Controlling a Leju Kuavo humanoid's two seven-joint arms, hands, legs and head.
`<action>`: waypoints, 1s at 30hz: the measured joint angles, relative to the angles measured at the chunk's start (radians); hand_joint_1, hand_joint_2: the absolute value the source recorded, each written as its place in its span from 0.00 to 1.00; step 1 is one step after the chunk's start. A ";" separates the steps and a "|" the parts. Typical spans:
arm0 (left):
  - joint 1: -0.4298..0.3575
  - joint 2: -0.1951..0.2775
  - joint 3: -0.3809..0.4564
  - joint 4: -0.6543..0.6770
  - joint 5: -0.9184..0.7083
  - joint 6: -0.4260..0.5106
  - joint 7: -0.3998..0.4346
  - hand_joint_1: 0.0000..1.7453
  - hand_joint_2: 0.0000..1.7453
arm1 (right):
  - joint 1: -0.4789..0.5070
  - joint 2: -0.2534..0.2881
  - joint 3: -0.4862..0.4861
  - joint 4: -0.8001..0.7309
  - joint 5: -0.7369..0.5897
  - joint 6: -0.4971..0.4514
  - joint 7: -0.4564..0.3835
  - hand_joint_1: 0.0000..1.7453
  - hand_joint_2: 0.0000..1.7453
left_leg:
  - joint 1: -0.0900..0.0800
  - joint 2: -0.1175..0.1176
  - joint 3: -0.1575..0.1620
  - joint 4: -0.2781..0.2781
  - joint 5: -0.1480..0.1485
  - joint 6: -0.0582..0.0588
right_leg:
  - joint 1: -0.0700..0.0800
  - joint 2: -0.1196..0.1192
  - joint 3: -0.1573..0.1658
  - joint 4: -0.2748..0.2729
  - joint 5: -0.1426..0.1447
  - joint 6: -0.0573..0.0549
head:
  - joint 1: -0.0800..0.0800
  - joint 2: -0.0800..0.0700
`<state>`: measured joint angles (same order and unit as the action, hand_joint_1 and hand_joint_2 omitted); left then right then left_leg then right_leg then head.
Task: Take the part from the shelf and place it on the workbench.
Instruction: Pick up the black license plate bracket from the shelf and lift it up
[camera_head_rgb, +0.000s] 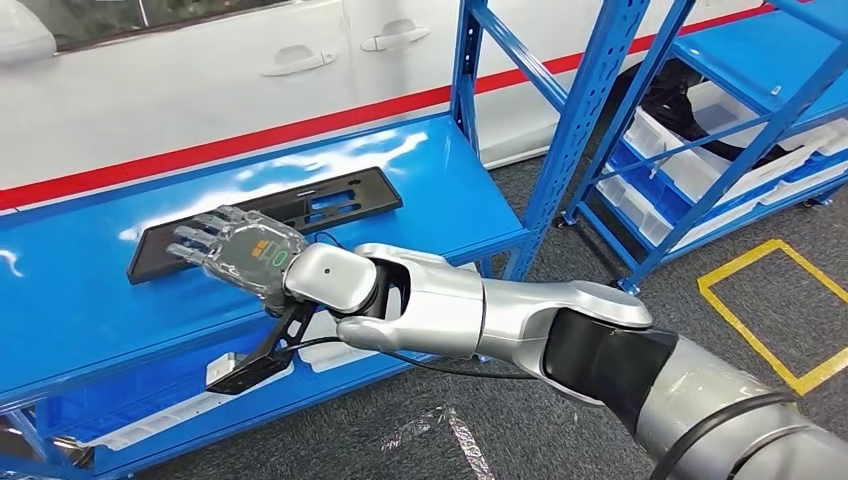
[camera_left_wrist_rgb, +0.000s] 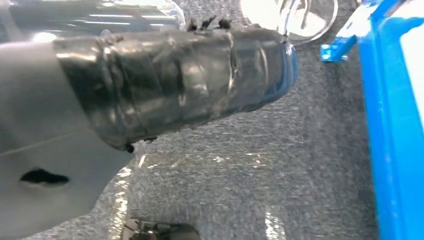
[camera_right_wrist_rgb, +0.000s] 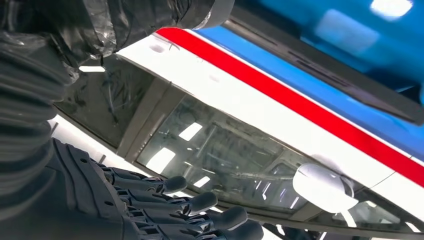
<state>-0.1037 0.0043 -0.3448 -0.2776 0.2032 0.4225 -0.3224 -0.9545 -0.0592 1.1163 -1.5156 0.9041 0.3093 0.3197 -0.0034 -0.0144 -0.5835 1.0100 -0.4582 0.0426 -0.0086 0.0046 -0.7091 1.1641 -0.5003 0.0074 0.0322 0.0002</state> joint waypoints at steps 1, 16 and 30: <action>-0.001 -0.001 -0.003 0.000 0.000 0.000 0.000 0.00 0.00 | 0.000 0.000 0.002 0.005 0.000 0.000 0.000 0.00 1.00 | -0.001 -0.001 0.010 0.006 -0.012 -0.003 | 0.002 0.000 0.009 -0.057 0.045 -0.004 | -0.001 0.000; -0.006 -0.004 -0.017 0.001 0.018 0.002 -0.001 0.00 0.00 | 0.032 -0.032 0.006 0.106 -0.021 0.033 0.037 0.00 1.00 | 0.006 0.008 -0.096 0.089 0.019 -0.043 | -0.002 0.007 0.100 -0.121 0.045 -0.035 | -0.002 0.000; -0.008 -0.006 -0.020 0.001 0.018 0.002 -0.001 0.00 0.00 | 0.041 -0.050 0.006 0.149 -0.020 0.029 0.037 0.00 1.00 | 0.007 0.008 -0.029 0.004 0.022 -0.006 | -0.011 0.002 0.001 0.037 0.014 0.014 | 0.000 0.000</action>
<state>-0.1120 -0.0012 -0.3645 -0.2766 0.2209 0.4245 -0.3239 -0.9134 -0.1090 1.1219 -1.3671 0.8843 0.3379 0.3571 0.0033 -0.0065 -0.6129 1.0136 -0.4359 0.0365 -0.0191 0.0064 -0.7079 1.2006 -0.4867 0.0215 0.0323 0.0004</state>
